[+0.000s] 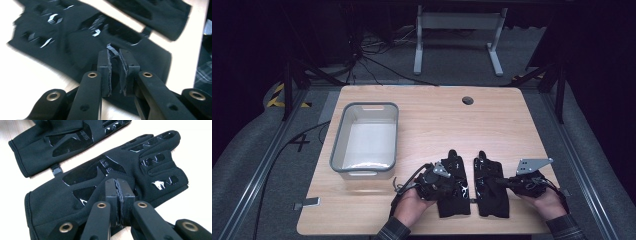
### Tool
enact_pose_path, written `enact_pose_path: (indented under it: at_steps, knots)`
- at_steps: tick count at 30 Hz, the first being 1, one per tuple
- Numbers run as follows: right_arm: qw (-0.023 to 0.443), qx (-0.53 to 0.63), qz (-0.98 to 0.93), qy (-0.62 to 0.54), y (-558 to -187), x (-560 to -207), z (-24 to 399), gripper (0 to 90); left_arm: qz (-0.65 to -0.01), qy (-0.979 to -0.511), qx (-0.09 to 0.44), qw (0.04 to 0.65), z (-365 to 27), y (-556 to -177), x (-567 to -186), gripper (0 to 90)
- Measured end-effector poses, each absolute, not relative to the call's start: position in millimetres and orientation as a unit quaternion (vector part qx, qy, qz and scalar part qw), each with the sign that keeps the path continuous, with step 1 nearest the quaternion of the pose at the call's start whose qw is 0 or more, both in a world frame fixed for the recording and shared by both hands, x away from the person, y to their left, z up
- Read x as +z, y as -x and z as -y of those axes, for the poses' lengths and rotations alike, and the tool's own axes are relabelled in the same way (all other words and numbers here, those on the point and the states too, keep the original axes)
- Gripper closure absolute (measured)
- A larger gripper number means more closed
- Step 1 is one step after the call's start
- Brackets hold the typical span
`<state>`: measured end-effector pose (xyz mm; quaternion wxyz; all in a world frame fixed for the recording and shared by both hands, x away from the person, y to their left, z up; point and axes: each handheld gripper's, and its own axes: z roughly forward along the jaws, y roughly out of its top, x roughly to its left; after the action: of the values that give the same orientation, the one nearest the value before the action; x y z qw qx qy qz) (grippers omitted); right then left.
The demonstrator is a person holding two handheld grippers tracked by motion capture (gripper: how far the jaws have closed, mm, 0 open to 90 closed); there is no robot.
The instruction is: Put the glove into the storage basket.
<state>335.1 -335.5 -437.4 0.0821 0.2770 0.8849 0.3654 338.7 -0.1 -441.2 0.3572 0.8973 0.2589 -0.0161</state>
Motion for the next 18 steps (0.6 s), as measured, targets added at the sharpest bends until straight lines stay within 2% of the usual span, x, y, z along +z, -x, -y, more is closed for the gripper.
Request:
enact_pose_path:
  at_steps: [6,10,17,18]
  knots:
    - [0.083,0.359,-0.887,-0.278,-336.0,-438.8,336.5,89.3,-0.275,-0.892,-0.001,0.36,-13.0,-337.1,-441.3,76.9]
    - [0.084,0.357,-0.888,-0.278,-335.7,-438.5,338.4,89.5,-0.292,-0.89,0.005,0.349,-17.9,-339.3,-445.0,71.4]
    - [0.083,0.349,-0.891,-0.279,-336.7,-440.8,338.1,89.5,-0.307,-0.886,0.0,0.348,-16.6,-344.7,-451.6,48.9]
    - [0.081,0.346,-0.892,-0.279,-336.9,-442.1,337.5,89.5,-0.31,-0.884,-0.001,0.349,-15.9,-345.1,-452.0,48.9]
